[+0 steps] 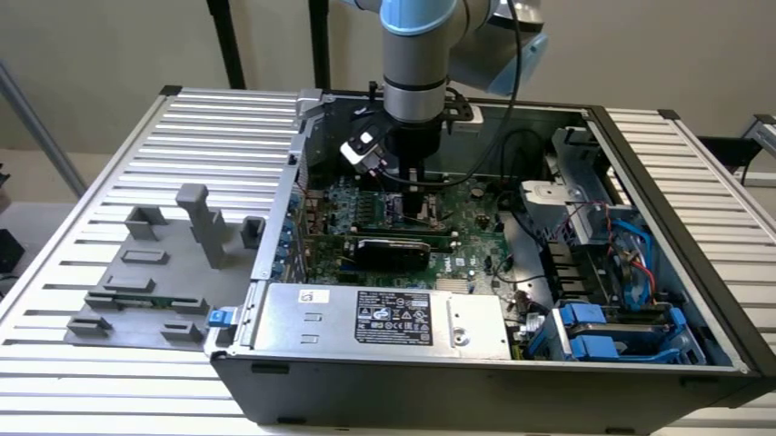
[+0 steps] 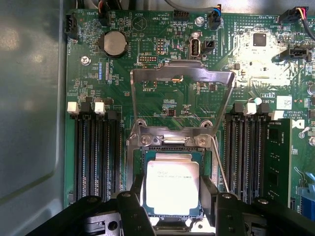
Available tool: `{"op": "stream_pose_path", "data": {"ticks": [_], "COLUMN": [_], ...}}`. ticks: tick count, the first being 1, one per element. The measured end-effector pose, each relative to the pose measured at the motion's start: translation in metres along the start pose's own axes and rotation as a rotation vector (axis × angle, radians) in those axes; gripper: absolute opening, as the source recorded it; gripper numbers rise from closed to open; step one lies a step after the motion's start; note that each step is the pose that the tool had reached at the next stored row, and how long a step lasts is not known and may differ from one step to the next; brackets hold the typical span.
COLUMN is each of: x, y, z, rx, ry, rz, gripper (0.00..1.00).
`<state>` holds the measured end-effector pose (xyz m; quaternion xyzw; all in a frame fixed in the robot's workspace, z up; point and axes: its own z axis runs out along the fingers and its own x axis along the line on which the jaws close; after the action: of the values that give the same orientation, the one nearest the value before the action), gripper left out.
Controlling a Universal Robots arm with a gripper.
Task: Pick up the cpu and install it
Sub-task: 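Place the cpu into insertion slot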
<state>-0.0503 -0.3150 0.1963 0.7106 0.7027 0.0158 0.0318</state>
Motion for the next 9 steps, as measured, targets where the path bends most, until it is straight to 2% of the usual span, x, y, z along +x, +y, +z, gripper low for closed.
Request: {"op": "stream_pose_path", "data": {"ticks": [9], "x": [0.0000], "y": [0.0002], "z": [0.0000], "rx": [0.0000], "ry": [0.0002], "rz": [-0.002], "gripper": [0.54]}}
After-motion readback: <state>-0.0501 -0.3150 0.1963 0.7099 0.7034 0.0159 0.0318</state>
